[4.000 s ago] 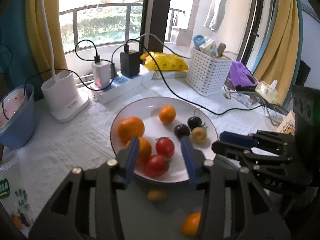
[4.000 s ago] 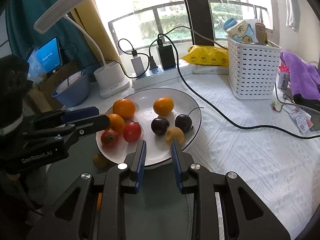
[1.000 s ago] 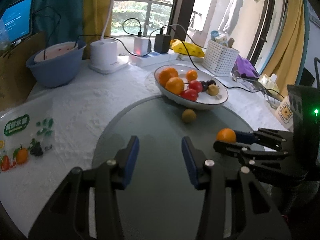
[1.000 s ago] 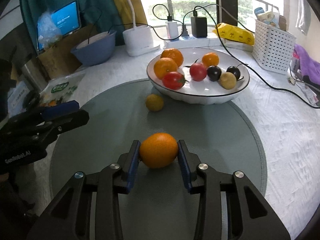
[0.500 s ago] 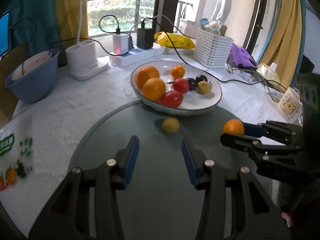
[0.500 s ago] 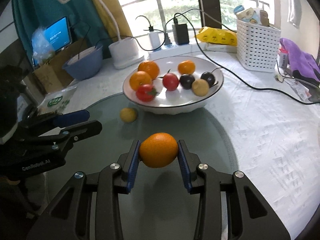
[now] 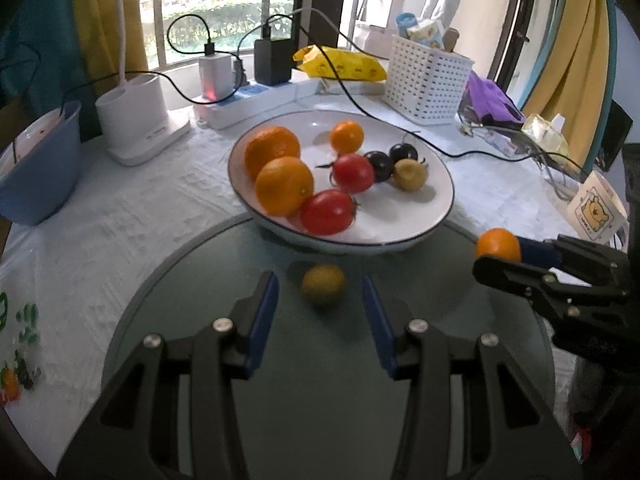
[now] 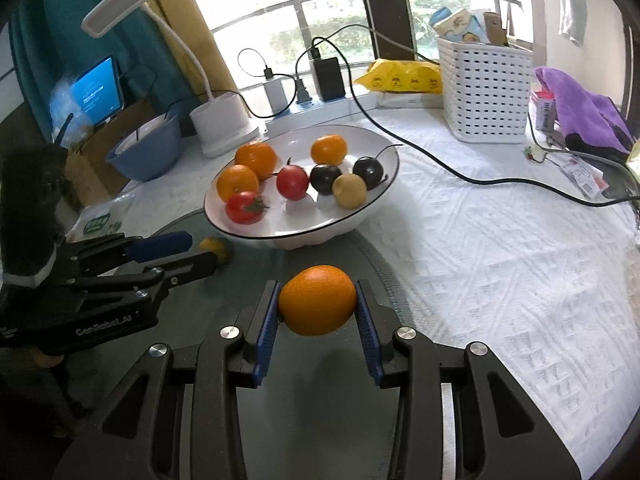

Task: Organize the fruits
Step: 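Grasp an orange with the right tool while the left tool grasps a small yellow fruit, then lower the orange into the bowl with the right tool while the left tool places the yellow fruit there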

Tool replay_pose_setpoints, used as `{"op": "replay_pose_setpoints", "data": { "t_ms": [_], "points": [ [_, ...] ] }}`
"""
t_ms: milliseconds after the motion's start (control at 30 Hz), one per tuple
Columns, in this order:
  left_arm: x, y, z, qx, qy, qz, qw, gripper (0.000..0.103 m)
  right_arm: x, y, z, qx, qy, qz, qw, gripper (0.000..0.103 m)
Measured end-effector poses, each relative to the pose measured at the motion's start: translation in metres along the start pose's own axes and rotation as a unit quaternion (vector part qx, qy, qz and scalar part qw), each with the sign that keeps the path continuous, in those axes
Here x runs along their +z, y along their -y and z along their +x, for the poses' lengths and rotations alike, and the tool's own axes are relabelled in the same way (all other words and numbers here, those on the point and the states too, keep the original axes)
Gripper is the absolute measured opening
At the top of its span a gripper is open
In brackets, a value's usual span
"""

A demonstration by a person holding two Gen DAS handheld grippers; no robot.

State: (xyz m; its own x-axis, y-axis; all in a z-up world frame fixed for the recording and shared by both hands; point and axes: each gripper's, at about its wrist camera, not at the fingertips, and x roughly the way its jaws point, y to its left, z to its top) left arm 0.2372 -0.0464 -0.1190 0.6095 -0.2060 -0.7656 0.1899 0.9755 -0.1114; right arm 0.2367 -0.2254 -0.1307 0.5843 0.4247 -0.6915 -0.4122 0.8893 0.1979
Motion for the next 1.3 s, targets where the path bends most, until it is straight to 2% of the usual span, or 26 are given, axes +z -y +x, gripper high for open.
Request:
{"op": "replay_pose_setpoints", "data": {
  "t_ms": [133, 233, 533, 900, 1300],
  "points": [
    [0.002, 0.003, 0.009, 0.001, -0.013, 0.008, 0.9999, 0.037, 0.002, 0.003, -0.004, 0.005, 0.009, -0.003, 1.0, 0.039],
    [0.003, 0.006, 0.012, 0.004, -0.016, 0.014, 0.9998, 0.026, 0.002, 0.006, -0.006, 0.005, 0.012, -0.002, 1.0, 0.039],
    [0.001, 0.014, 0.0, -0.008, -0.01, 0.026, 0.9996, 0.025, 0.004, 0.006, -0.008, 0.006, 0.018, -0.003, 1.0, 0.039],
    [0.011, 0.023, -0.028, -0.019, 0.018, 0.042, 0.9988, 0.025, 0.011, 0.002, -0.014, 0.01, 0.031, -0.009, 0.999, 0.039],
    [0.031, 0.022, -0.028, -0.026, 0.034, 0.042, 0.9982, 0.025, 0.028, 0.004, -0.014, 0.011, 0.042, -0.016, 0.999, 0.039]
  ]
}}
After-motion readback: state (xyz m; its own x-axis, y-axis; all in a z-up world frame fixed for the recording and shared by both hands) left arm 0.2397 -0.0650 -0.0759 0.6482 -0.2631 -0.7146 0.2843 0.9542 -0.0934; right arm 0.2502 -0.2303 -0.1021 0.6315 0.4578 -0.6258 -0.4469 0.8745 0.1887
